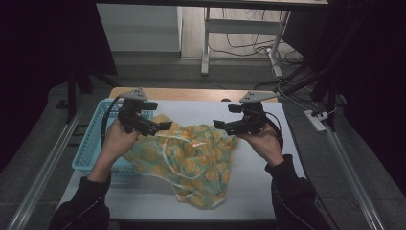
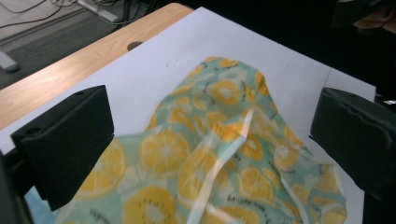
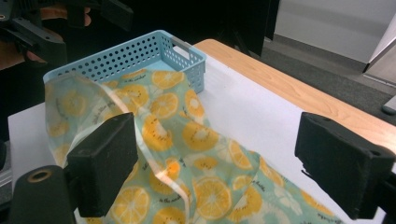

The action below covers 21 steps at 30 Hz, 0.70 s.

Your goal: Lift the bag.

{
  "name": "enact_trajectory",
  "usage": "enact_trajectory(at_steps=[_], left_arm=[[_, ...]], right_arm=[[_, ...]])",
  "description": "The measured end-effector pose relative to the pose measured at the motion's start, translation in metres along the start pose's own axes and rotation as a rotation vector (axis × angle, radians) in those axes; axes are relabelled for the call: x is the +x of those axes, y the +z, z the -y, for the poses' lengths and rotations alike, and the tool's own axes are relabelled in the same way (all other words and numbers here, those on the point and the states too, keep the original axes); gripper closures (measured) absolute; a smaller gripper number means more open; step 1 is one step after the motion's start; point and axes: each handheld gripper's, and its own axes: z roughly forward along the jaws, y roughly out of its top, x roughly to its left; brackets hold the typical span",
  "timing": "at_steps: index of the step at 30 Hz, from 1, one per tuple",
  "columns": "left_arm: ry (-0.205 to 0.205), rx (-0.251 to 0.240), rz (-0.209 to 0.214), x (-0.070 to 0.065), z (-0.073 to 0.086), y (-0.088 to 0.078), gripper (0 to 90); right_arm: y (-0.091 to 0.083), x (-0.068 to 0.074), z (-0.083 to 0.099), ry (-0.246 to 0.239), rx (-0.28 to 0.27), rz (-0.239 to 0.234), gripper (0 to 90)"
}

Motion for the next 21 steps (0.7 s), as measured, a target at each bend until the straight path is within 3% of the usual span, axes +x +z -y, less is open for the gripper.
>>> enact_trajectory(at_steps=[10,21], left_arm=[[-0.005,0.005,-0.046,-0.011,0.029,-0.018,0.0],[-0.057,0.03,-0.097,-0.023,0.072,-0.041,0.0]], right_arm=[[-0.006,0.003,0.024,0.017,0.007,0.012,5.9],[-0.021,0.01,0.054,-0.002,0.013,0.047,0.8]])
